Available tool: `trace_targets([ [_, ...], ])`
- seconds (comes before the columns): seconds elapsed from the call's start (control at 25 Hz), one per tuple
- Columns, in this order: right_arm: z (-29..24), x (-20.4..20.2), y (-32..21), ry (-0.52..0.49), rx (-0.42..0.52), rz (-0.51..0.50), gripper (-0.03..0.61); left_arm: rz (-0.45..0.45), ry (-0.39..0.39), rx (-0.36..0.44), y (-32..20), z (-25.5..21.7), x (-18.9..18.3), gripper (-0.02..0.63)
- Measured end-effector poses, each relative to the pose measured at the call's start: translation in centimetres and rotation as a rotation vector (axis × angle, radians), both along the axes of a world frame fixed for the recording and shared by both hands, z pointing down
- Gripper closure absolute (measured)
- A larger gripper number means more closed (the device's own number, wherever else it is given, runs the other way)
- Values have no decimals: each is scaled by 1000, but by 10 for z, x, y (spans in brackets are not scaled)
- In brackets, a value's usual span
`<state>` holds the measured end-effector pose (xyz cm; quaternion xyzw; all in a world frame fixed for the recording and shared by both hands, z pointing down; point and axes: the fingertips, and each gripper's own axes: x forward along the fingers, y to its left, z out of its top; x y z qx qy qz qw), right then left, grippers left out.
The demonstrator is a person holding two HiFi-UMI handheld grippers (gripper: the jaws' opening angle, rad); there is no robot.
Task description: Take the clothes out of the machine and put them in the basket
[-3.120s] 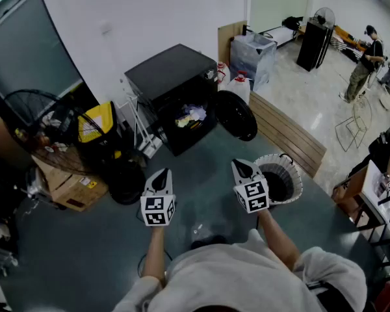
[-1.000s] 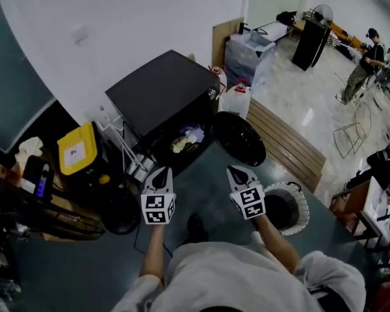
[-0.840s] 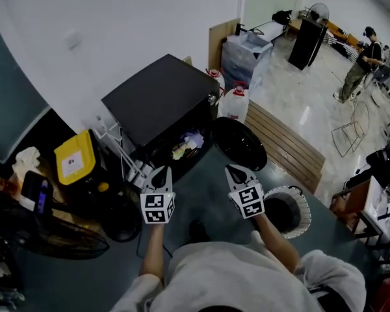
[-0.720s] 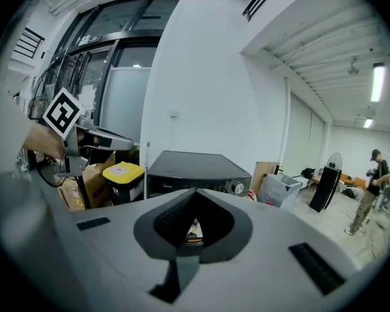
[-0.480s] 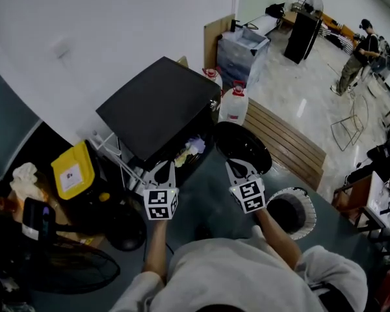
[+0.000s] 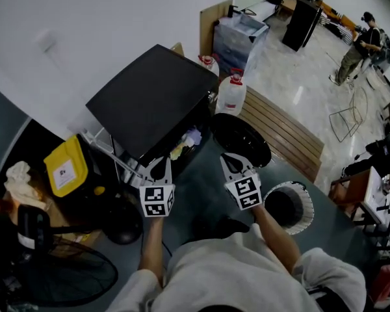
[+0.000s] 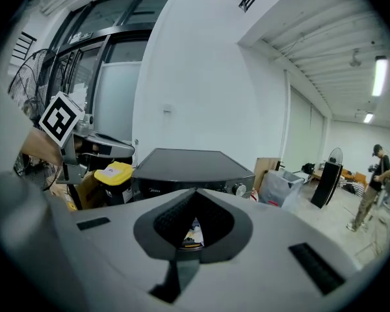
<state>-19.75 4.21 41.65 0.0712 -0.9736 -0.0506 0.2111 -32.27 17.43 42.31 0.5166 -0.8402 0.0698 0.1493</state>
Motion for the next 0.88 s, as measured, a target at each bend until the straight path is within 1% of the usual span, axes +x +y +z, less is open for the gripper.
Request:
trace_targets([
  [0.2, 16, 2, -14, 18, -26, -22, 555, -13, 12, -35, -10, 13, 7, 595],
  [0.4, 34, 1, -36, 28, -56, -71, 555, -53, 9, -75, -27, 30, 14, 595],
  [0.64, 55, -2, -67, 45, -16, -176, 555, -114, 5, -137, -51, 58, 20, 595],
  [0.88, 83, -11, -91, 49, -20, -240, 555, -157, 23, -145, -71, 78, 24, 595],
])
